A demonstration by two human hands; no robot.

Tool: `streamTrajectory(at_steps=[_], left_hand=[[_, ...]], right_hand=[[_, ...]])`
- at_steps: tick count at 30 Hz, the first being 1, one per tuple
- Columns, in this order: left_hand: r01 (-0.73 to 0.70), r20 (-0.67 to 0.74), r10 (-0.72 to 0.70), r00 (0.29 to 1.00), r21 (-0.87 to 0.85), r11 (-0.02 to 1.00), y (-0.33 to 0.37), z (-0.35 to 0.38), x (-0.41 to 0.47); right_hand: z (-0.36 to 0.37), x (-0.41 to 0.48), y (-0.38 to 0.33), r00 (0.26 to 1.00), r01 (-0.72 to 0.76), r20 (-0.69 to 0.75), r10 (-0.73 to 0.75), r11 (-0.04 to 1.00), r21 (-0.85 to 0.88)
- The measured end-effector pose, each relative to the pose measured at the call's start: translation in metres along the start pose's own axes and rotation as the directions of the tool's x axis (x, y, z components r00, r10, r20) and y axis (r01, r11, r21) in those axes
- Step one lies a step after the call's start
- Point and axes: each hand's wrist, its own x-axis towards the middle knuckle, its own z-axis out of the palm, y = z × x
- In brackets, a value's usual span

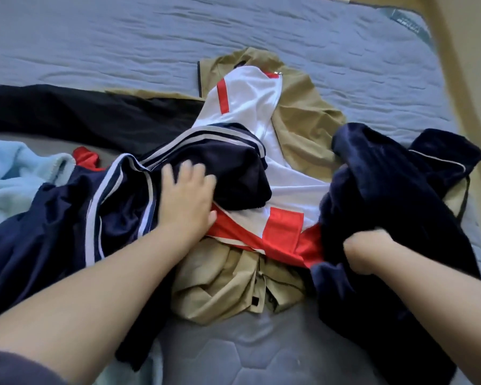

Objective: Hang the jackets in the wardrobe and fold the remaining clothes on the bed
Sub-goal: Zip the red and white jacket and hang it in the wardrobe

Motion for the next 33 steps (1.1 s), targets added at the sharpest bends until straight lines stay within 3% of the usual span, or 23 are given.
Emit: streamTrajectory(at_steps=[1,3,7,10,15,18,20,22,23,26,28,30,33], left_hand=[[-0.071,-0.100,0.066,0.993,-0.049,0.996,0.012,-0.001,0.014],[-0.125,-0.096,0.121,0.988,-0.036,0.992,0.028,-0.003,0.041],[-0.006,0.179,-0.007,0.984,0.073,0.997,0.025,0.020,0.062],[-0.049,0.374,-0.032,0.927,0.205,0.978,0.003,0.042,0.040],[-0.032,0.418,-0.152,0.896,0.401,0.915,-0.048,0.049,-0.009],[0.046,0.463,-0.256,0.849,0.417,0.908,-0.079,0.054,-0.030],[0.029,0.512,-0.252,0.821,0.404,0.914,-0.087,0.065,-0.048],[-0.035,0.519,-0.199,0.831,0.407,0.913,-0.084,0.080,-0.069],[-0.045,0.508,-0.180,0.843,0.400,0.915,-0.080,0.086,-0.077],[-0.006,0.485,-0.168,0.858,0.337,0.941,-0.072,0.105,-0.082],[0.013,0.479,-0.169,0.861,0.312,0.950,-0.071,0.113,-0.075],[0.032,0.491,-0.166,0.855,0.269,0.962,-0.072,0.112,-0.073],[0.157,0.421,-0.180,0.889,0.090,0.984,-0.061,0.097,-0.083]], right_hand=[[0.013,0.000,-0.002,0.999,0.007,0.045,-0.007,1.000,-0.002],[0.043,0.003,-0.009,0.990,0.024,0.136,-0.022,1.000,-0.011],[0.072,0.007,-0.015,0.991,0.039,0.130,-0.037,0.999,-0.010],[0.060,0.005,-0.016,0.982,0.056,0.176,-0.062,0.998,0.036],[0.003,-0.002,-0.023,0.949,0.151,0.256,-0.184,0.978,0.145],[-0.027,-0.002,-0.037,0.977,0.169,0.093,-0.190,0.966,0.198],[-0.043,0.003,-0.054,0.981,0.158,-0.159,-0.112,0.935,0.318],[-0.058,0.011,-0.074,0.906,0.181,-0.421,0.045,0.859,0.480],[-0.064,0.018,-0.083,0.879,0.192,-0.466,0.104,0.817,0.544],[-0.068,0.039,-0.108,0.957,0.095,-0.262,0.128,0.713,0.695],[-0.060,0.044,-0.124,0.964,0.061,-0.218,0.153,0.672,0.738],[-0.050,0.038,-0.136,0.953,0.072,-0.253,0.164,0.691,0.719],[-0.039,0.015,-0.138,0.987,0.066,-0.156,0.050,0.751,0.657]])
